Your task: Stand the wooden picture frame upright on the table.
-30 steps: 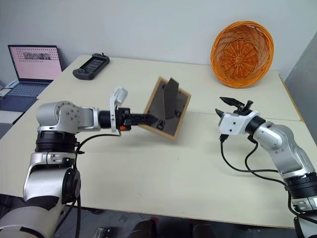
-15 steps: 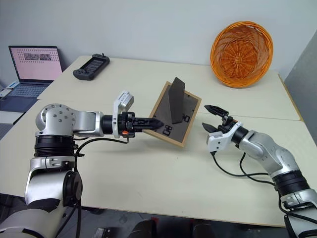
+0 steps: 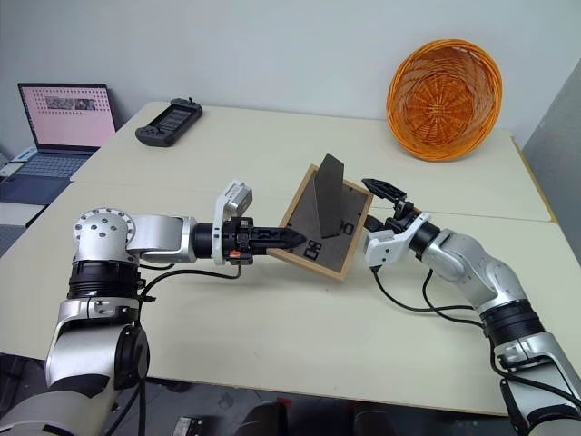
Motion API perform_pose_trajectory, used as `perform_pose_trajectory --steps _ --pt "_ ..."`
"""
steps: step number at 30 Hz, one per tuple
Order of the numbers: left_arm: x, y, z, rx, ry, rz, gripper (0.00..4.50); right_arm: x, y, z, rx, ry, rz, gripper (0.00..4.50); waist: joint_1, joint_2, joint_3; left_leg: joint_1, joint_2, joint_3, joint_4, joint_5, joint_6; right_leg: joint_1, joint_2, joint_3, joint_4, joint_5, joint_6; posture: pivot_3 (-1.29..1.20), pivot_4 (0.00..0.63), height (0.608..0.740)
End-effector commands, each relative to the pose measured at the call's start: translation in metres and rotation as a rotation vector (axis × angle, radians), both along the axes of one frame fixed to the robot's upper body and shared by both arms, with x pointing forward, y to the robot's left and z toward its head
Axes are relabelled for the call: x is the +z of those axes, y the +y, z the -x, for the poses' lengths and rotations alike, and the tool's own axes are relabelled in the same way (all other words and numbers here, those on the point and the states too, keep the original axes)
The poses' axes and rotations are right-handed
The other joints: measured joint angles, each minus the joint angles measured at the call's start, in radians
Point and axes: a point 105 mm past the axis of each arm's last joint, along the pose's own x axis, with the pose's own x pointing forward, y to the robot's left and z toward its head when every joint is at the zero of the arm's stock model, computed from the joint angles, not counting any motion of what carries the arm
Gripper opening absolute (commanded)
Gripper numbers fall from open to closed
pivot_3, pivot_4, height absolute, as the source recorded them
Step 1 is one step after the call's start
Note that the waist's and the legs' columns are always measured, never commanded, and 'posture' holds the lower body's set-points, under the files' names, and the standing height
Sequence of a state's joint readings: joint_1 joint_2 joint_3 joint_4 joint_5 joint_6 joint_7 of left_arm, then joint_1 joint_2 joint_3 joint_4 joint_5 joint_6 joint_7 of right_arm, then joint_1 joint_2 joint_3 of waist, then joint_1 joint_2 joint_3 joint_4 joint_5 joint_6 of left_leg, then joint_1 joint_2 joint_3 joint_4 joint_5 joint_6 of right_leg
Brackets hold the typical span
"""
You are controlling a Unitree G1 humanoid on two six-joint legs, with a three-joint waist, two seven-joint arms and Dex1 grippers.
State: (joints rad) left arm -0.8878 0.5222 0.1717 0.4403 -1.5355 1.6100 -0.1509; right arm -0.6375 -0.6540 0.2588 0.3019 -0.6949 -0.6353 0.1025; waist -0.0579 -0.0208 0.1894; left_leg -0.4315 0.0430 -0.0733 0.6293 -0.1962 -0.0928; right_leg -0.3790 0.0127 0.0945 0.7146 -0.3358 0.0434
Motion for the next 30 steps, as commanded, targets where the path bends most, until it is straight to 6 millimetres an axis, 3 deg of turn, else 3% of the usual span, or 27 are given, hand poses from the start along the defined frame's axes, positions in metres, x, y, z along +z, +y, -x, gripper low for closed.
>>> perform_pose_trajectory --steps 1,7,17,20,30 --pt "0.016 -0.002 0.002 -0.016 -0.040 0.044 1.29 0.015 0.009 0.005 0.038 -0.061 -0.023 4.05 -0.001 0.000 0.000 0.000 0.000 0.000 0.000 0.000 0.000 0.000 0.000 0.000 0.000 0.000 0.000 0.00 0.150 0.740" --pt "0.021 -0.002 0.000 0.002 -0.045 0.045 1.29 0.009 0.010 0.007 0.042 -0.049 -0.028 4.05 -0.002 0.000 0.000 0.000 0.000 0.000 0.000 0.000 0.000 0.000 0.000 0.000 0.000 0.000 0.000 0.00 0.150 0.740" --pt "0.022 -0.004 0.000 0.006 -0.044 0.042 1.29 0.003 0.012 0.012 0.051 -0.037 -0.029 1.94 -0.001 0.000 0.000 0.000 0.000 0.000 0.000 0.000 0.000 0.000 0.000 0.000 0.000 0.000 0.000 0.00 0.150 0.740" --pt "0.022 -0.005 0.000 0.005 -0.041 0.042 1.29 0.004 0.013 0.012 0.051 -0.040 -0.034 1.75 -0.001 0.000 0.000 0.000 0.000 0.000 0.000 0.000 0.000 0.000 0.000 0.000 0.000 0.000 0.000 0.00 0.150 0.740" --pt "0.020 -0.006 0.000 0.021 -0.035 0.043 1.29 0.009 0.009 0.008 0.017 -0.047 -0.056 1.72 -0.001 0.000 0.000 0.000 0.000 0.000 0.000 0.000 0.000 0.000 0.000 0.000 0.000 0.000 0.000 0.00 0.150 0.740"
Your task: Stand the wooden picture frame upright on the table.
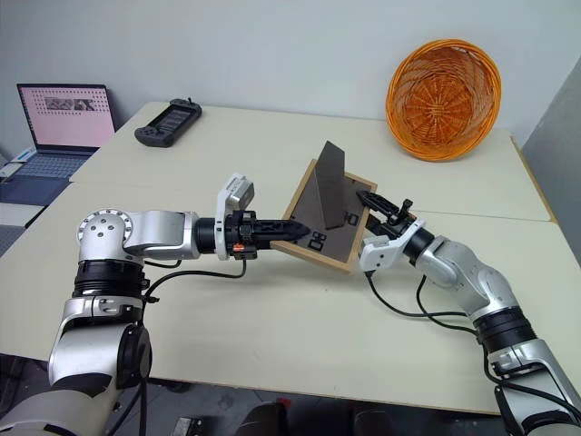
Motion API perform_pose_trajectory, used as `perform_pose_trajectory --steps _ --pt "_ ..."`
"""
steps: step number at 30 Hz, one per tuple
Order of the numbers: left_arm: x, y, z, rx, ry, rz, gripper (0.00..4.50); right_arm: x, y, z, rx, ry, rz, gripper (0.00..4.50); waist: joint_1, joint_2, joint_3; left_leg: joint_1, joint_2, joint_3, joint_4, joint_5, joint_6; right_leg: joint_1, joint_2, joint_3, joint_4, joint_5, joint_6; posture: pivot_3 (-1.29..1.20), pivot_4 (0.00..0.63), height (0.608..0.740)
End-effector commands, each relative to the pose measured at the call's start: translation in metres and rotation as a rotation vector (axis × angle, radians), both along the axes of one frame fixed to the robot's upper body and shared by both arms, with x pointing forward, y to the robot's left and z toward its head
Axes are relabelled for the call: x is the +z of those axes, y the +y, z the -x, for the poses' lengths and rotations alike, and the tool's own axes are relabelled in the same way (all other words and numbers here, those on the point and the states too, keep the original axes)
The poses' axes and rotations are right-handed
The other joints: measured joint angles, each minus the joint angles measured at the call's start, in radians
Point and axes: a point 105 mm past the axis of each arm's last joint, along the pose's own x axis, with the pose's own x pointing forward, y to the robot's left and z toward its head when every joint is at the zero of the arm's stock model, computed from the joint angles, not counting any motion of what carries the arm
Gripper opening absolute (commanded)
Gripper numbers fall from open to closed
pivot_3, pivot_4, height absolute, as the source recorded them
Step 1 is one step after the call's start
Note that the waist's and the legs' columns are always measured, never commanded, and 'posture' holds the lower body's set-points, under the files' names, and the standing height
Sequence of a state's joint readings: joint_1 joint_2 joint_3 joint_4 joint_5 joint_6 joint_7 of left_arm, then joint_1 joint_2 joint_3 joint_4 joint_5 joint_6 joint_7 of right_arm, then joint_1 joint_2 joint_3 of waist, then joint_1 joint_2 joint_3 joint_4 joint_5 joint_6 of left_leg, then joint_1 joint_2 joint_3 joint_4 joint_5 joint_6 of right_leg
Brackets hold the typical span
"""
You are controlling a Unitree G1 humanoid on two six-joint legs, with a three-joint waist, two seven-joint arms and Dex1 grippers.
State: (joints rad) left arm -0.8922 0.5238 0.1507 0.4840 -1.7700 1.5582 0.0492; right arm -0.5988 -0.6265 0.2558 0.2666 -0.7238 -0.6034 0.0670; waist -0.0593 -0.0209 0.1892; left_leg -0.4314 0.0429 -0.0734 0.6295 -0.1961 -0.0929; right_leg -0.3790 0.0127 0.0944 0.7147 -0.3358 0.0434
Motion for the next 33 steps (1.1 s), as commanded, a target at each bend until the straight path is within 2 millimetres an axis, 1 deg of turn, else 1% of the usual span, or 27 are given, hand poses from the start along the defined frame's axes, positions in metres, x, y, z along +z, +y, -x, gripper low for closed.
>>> perform_pose_trajectory --steps 1,7,11,13,16,17,22,30,32,33 --pt "0.011 -0.002 0.001 0.002 -0.053 -0.006 1.29 0.015 0.004 0.004 0.027 -0.039 -0.026 1.72 0.000 0.000 0.000 0.000 0.000 0.000 0.000 0.000 0.000 0.000 0.000 0.000 0.000 0.000 0.000 0.00 0.150 0.740" --pt "0.011 -0.001 0.002 0.005 -0.061 -0.019 1.29 0.016 0.006 0.002 0.017 -0.033 -0.034 1.63 0.000 0.000 0.000 0.000 0.000 0.000 0.000 0.000 0.000 0.000 0.000 0.000 0.000 0.000 0.000 0.00 0.150 0.740" --pt "0.011 0.000 -0.001 0.029 -0.063 -0.021 1.29 0.016 0.006 0.002 0.016 -0.029 -0.035 1.63 0.000 0.000 0.000 0.000 0.000 0.000 0.000 0.000 0.000 0.000 0.000 0.000 0.000 0.000 0.000 0.00 0.150 0.740" --pt "0.012 0.000 0.000 0.027 -0.066 -0.020 1.99 0.016 0.005 0.002 0.014 -0.028 -0.032 1.63 0.000 0.000 0.000 0.000 0.000 0.000 0.000 0.000 0.000 0.000 0.000 0.000 0.000 0.000 0.000 0.00 0.150 0.740" --pt "0.014 -0.001 0.001 0.019 -0.073 -0.009 2.45 0.016 0.004 0.002 0.012 -0.026 -0.030 1.63 0.000 0.000 0.000 0.000 0.000 0.000 0.000 0.000 0.000 0.000 0.000 0.000 0.000 0.000 0.000 0.00 0.150 0.740" --pt "0.014 -0.001 0.002 0.019 -0.076 -0.011 2.72 0.016 0.004 0.002 0.011 -0.025 -0.030 1.63 0.000 0.000 0.000 0.000 0.000 0.000 0.000 0.000 0.000 0.000 0.000 0.000 0.000 0.000 0.000 0.00 0.150 0.740" --pt "0.014 0.001 0.003 0.012 -0.083 -0.017 3.72 0.015 0.004 0.003 0.011 -0.021 -0.026 1.63 0.000 0.000 0.000 0.000 0.000 0.000 0.000 0.000 0.000 0.000 0.000 0.000 0.000 0.000 0.000 0.00 0.150 0.740" --pt "0.019 0.014 0.007 0.012 -0.137 -0.026 3.72 0.013 0.003 0.004 0.019 -0.021 -0.016 1.63 0.000 0.000 0.000 0.000 0.000 0.000 0.000 0.000 0.000 0.000 0.000 0.000 0.000 0.000 0.000 0.00 0.150 0.740" --pt "0.023 0.017 0.006 0.019 -0.147 -0.007 3.73 0.012 0.004 0.004 0.031 -0.018 -0.011 1.35 0.000 0.000 0.000 0.000 0.000 0.000 0.000 0.000 0.000 0.000 0.000 0.000 0.000 0.000 0.000 0.00 0.150 0.740" --pt "0.025 0.018 0.006 0.021 -0.155 -0.005 3.73 0.012 0.004 0.004 0.031 -0.017 -0.012 1.30 0.000 0.000 0.000 0.000 0.000 0.000 0.000 0.000 0.000 0.000 0.000 0.000 0.000 0.000 0.000 0.00 0.150 0.740"
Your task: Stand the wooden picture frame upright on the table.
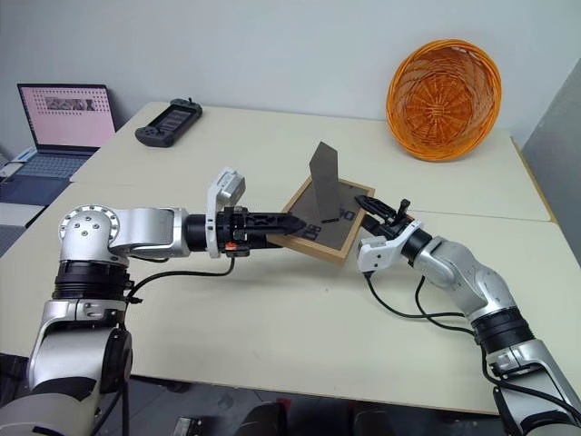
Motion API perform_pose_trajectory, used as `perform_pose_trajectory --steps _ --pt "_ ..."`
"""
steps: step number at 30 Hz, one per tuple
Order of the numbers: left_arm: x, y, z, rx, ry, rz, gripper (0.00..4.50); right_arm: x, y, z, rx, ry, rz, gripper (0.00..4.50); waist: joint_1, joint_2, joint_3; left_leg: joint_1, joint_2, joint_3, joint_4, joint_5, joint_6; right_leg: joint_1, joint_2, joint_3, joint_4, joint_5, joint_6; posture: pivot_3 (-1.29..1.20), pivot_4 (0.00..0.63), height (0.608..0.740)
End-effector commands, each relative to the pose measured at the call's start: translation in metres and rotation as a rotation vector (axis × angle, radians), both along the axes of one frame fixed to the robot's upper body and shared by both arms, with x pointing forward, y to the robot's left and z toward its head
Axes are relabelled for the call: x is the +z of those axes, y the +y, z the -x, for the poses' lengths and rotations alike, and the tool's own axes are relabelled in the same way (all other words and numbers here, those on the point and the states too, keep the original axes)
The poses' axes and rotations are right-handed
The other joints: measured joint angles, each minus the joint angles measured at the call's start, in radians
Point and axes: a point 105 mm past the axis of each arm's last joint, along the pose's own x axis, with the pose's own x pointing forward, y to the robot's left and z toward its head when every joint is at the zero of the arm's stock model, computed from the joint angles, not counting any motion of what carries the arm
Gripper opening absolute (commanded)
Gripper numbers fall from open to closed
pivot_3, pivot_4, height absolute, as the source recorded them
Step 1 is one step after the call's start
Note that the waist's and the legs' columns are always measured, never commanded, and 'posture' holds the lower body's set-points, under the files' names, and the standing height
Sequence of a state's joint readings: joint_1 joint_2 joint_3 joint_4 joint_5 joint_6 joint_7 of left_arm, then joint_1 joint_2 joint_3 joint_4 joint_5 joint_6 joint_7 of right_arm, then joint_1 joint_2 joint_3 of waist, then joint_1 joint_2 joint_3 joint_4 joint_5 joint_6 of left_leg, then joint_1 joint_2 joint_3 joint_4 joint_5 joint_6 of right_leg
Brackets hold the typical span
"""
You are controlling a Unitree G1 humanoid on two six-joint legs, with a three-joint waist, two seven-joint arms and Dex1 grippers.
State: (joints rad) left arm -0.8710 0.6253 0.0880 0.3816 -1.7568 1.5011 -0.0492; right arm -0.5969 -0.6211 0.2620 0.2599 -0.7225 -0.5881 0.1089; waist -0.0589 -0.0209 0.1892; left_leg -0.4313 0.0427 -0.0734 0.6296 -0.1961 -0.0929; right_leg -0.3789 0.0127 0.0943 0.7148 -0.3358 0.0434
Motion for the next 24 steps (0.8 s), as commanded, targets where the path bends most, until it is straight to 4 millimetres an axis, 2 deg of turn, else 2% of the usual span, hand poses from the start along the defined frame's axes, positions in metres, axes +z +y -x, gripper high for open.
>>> perform_pose_trajectory --steps 1,6,7,10,13,18,20,22,24 --pt "0.017 0.007 0.002 0.001 -0.070 0.038 3.73 0.017 0.002 0.004 0.034 -0.049 -0.039 1.29 0.000 0.000 0.000 0.000 0.000 0.000 0.000 0.000 0.000 0.000 0.000 0.000 0.000 0.000 0.000 0.00 0.150 0.740" --pt "0.022 0.012 0.003 0.002 -0.110 0.027 3.73 0.018 0.001 0.002 0.023 -0.049 -0.045 1.29 0.000 0.000 0.000 0.000 0.000 0.000 0.000 0.000 0.000 0.000 0.000 0.000 0.000 0.000 0.000 0.00 0.150 0.740" --pt "0.029 0.016 0.004 0.008 -0.145 0.030 3.73 0.018 0.001 0.002 0.022 -0.048 -0.046 1.29 0.000 0.000 0.000 0.000 0.000 0.000 0.000 0.000 0.000 0.000 0.000 0.000 0.000 0.000 0.000 0.00 0.150 0.740" --pt "0.055 0.031 0.007 0.044 -0.298 0.036 3.73 0.019 -0.004 0.002 0.012 -0.038 -0.054 1.29 -0.003 0.000 0.000 0.000 0.000 0.000 0.000 0.000 0.000 0.000 0.000 0.000 0.000 0.000 0.000 0.00 0.150 0.740" --pt "0.068 0.041 0.008 0.112 -0.556 -0.065 3.73 0.020 -0.014 -0.002 -0.019 -0.008 -0.082 1.29 -0.005 0.000 0.000 0.000 0.001 0.000 0.000 0.000 0.000 0.000 0.001 0.000 0.000 0.000 0.000 0.00 0.150 0.740" --pt "0.074 0.045 0.024 0.097 -0.981 -0.264 3.73 0.023 -0.035 -0.015 -0.089 0.096 -0.173 1.29 0.001 0.000 0.000 0.001 0.001 0.002 -0.001 0.000 0.000 0.001 0.000 0.001 -0.001 0.000 0.000 0.00 0.150 0.740" --pt "0.073 0.045 0.031 0.089 -1.060 -0.293 3.73 0.023 -0.037 -0.020 -0.097 0.169 -0.225 1.29 0.003 0.000 0.000 0.001 0.001 0.003 -0.001 0.000 0.000 0.001 0.000 0.002 -0.002 0.000 0.000 0.00 0.150 0.740" --pt "0.064 0.044 0.035 0.083 -1.137 -0.345 3.73 0.024 -0.036 -0.024 -0.086 0.274 -0.300 1.29 0.002 0.000 0.000 0.001 0.001 0.003 -0.001 0.000 0.000 0.001 0.000 0.002 -0.002 0.000 0.000 0.00 0.150 0.740" --pt "0.049 0.039 0.038 0.090 -1.196 -0.392 3.73 0.025 -0.024 -0.023 -0.027 0.419 -0.380 1.29 -0.002 0.000 0.000 0.001 0.001 0.003 -0.001 0.000 0.001 0.001 0.001 0.002 -0.002 0.000 0.000 0.00 0.150 0.740"
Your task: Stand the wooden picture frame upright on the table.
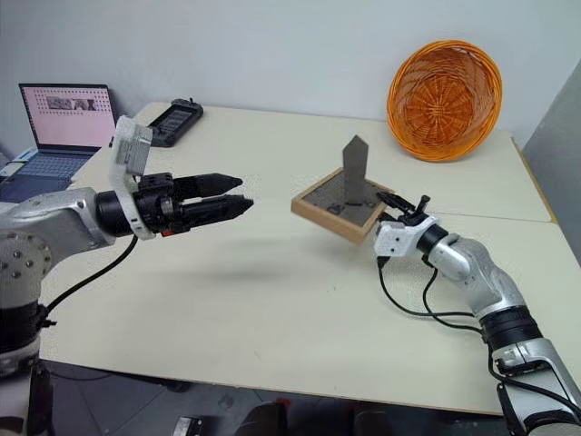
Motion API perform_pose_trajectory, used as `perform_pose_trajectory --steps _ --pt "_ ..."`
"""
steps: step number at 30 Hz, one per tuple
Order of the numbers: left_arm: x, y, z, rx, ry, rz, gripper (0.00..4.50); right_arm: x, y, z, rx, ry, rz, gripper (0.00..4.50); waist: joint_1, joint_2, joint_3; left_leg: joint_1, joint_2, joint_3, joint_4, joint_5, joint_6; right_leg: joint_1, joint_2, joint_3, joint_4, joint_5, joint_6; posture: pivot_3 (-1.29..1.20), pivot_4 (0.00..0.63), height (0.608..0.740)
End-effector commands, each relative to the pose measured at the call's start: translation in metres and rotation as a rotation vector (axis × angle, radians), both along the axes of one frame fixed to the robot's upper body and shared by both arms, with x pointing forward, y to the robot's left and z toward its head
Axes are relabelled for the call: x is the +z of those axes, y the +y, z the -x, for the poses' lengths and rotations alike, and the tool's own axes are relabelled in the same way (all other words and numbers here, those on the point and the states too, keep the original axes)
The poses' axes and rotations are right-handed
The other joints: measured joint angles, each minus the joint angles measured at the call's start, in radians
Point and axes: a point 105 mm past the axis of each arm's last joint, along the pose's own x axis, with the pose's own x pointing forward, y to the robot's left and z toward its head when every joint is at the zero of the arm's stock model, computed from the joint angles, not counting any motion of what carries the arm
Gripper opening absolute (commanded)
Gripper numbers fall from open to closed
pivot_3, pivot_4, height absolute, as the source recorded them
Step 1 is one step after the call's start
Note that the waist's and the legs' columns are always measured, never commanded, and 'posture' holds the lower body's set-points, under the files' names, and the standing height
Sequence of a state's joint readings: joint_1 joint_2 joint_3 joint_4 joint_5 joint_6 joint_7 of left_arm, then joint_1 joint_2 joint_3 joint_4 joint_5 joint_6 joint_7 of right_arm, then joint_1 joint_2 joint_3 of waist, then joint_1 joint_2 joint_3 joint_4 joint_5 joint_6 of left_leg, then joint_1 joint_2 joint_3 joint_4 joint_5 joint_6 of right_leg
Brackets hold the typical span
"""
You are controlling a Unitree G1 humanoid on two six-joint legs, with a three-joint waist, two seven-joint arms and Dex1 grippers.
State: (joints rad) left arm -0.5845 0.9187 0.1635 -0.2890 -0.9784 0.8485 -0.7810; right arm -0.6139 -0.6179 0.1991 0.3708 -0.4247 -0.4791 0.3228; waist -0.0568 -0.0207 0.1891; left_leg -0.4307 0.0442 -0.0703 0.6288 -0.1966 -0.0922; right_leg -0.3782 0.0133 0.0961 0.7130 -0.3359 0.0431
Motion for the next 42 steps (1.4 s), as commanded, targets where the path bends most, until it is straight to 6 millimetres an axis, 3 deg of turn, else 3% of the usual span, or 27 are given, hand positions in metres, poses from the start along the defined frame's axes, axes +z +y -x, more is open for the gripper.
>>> perform_pose_trajectory --steps 1,5,12,16,20,22,34,42 --pt "-0.012 -0.009 0.012 0.038 -0.217 -0.087 3.73 0.032 0.019 -0.001 0.104 0.184 -0.256 1.29 -0.009 0.000 0.000 0.001 0.001 0.001 -0.001 0.000 0.000 0.000 0.000 0.001 -0.001 0.000 0.000 0.00 0.150 0.740" --pt "-0.033 -0.018 0.013 0.116 -0.229 -0.026 3.73 0.041 0.048 0.003 0.212 0.420 -0.440 1.29 -0.010 0.000 0.000 0.003 0.002 0.002 -0.001 -0.002 0.003 0.002 0.001 0.001 0.000 0.000 0.000 0.00 0.150 0.740" --pt "-0.043 -0.018 0.018 0.144 -0.211 -0.014 3.73 0.035 0.067 0.003 0.226 0.579 -0.515 1.29 0.000 0.000 0.000 0.003 0.001 0.000 -0.001 -0.002 0.004 0.003 0.001 0.000 0.000 0.000 0.000 0.00 0.150 0.740" --pt "-0.044 -0.012 0.017 0.165 -0.212 -0.024 3.73 0.005 0.074 0.008 0.219 0.751 -0.521 1.29 0.000 0.000 0.000 0.003 0.001 0.000 -0.001 -0.002 0.004 0.003 0.001 0.000 -0.001 0.000 0.000 0.00 0.150 0.740" --pt "-0.044 -0.011 0.018 0.150 -0.215 -0.041 3.73 -0.007 0.083 0.025 0.339 0.887 -0.510 1.29 0.000 0.000 0.000 0.003 0.001 0.000 -0.001 -0.002 0.004 0.002 0.001 0.000 -0.001 0.000 0.000 0.00 0.150 0.740" --pt "-0.044 -0.010 0.018 0.151 -0.219 -0.045 3.73 -0.008 0.087 0.031 0.389 0.921 -0.486 1.29 0.000 0.000 0.000 0.003 0.001 0.000 -0.001 -0.002 0.004 0.002 0.001 0.000 -0.001 0.000 0.000 0.00 0.150 0.740" --pt "-0.048 -0.009 0.025 0.127 -0.154 -0.051 3.73 -0.013 0.118 0.022 0.482 0.983 -0.484 1.29 -0.009 0.000 0.000 0.004 0.003 0.000 -0.001 -0.002 0.004 0.002 0.003 0.000 0.000 0.000 0.000 0.00 0.150 0.740" --pt "-0.062 0.010 0.024 0.157 -0.035 -0.062 3.73 -0.034 0.123 0.014 0.459 1.028 -0.480 1.29 -0.009 0.000 0.000 0.003 0.003 0.000 -0.002 -0.002 0.004 0.002 0.002 -0.001 -0.001 0.000 0.000 0.00 0.150 0.740"
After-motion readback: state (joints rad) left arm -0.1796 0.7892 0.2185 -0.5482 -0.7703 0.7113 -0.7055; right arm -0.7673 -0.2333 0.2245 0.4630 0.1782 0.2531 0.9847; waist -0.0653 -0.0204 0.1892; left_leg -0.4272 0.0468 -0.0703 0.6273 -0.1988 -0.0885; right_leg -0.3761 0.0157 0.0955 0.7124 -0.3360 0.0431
